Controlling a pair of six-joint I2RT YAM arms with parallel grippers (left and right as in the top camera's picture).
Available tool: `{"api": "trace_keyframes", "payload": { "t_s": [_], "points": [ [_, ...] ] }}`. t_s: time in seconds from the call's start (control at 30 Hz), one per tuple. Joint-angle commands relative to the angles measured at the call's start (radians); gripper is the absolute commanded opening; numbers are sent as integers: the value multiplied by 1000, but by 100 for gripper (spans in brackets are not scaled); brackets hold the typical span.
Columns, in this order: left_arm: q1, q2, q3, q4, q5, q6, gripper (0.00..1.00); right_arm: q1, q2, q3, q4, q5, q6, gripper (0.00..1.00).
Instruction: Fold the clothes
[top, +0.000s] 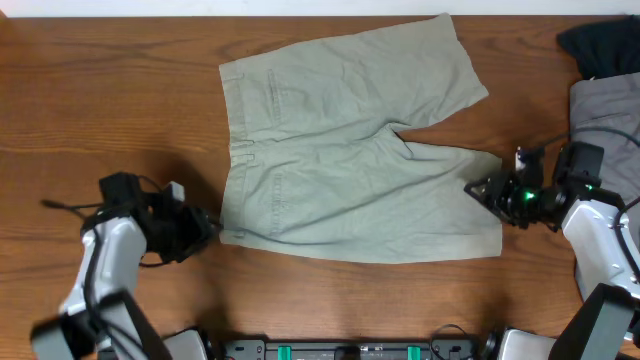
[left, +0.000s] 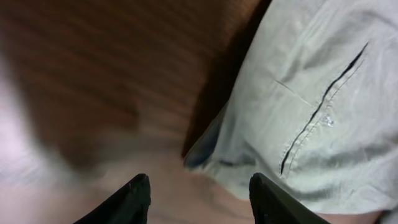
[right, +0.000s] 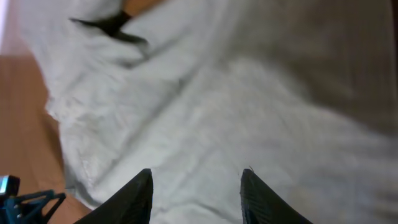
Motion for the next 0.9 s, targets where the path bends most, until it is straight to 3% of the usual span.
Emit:
{"api": "trace_keyframes", "payload": {
  "t_s": [0.0,0.23,0.47,0.6,0.77,0.87],
  "points": [
    [-56,85,-9,38,74,13,54,-4,-9,-2,-34,40,-1,44],
    [-145,193,-9,119,37,-83,51,-2,-9,-2,-147,44,-35,44],
    [-150,195,-8,127,2,-86,7,6,-9,-3,-252,114,-96,46],
    [-150,195,-7,117,-34,-86,6,33,-9,-3,-309,134,-116,47],
    [-150,194,-6,124,-42,-101,6,71,-6,-10,-340,174,-128,55],
    [-150,194,-2,124,-39,-105,6,86,2,-26,-333,272,-63,56]
  ]
}}
